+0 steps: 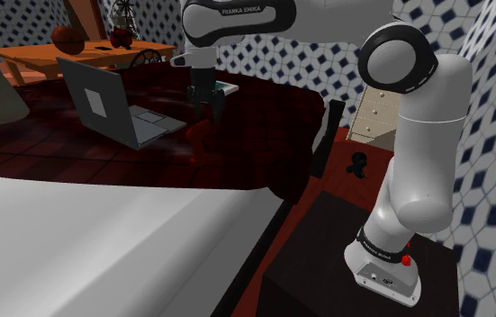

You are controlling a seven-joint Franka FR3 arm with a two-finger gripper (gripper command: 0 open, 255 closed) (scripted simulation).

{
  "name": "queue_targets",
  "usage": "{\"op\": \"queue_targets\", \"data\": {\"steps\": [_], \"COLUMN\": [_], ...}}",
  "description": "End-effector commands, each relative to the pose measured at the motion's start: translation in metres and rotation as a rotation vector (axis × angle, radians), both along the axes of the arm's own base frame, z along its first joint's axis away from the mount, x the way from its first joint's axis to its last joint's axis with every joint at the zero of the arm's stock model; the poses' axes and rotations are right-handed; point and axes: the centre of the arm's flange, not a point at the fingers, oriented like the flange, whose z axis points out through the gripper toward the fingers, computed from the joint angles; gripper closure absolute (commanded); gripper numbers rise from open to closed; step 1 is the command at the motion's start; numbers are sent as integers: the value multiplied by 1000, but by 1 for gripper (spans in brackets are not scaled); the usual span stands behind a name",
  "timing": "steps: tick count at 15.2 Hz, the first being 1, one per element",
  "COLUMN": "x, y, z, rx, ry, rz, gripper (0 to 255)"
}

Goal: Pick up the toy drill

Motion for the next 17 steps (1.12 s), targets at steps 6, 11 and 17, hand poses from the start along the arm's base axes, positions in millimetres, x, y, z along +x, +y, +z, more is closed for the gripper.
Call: {"op": "queue_targets", "data": {"steps": [6,11,17], "x": [0,0,1], "y": [1,1,1], "z": [-14,-14,7], "rx": [0,0,0], "ry": [0,0,0], "rz": [1,1,1], "gripper": [255,255,255]}}
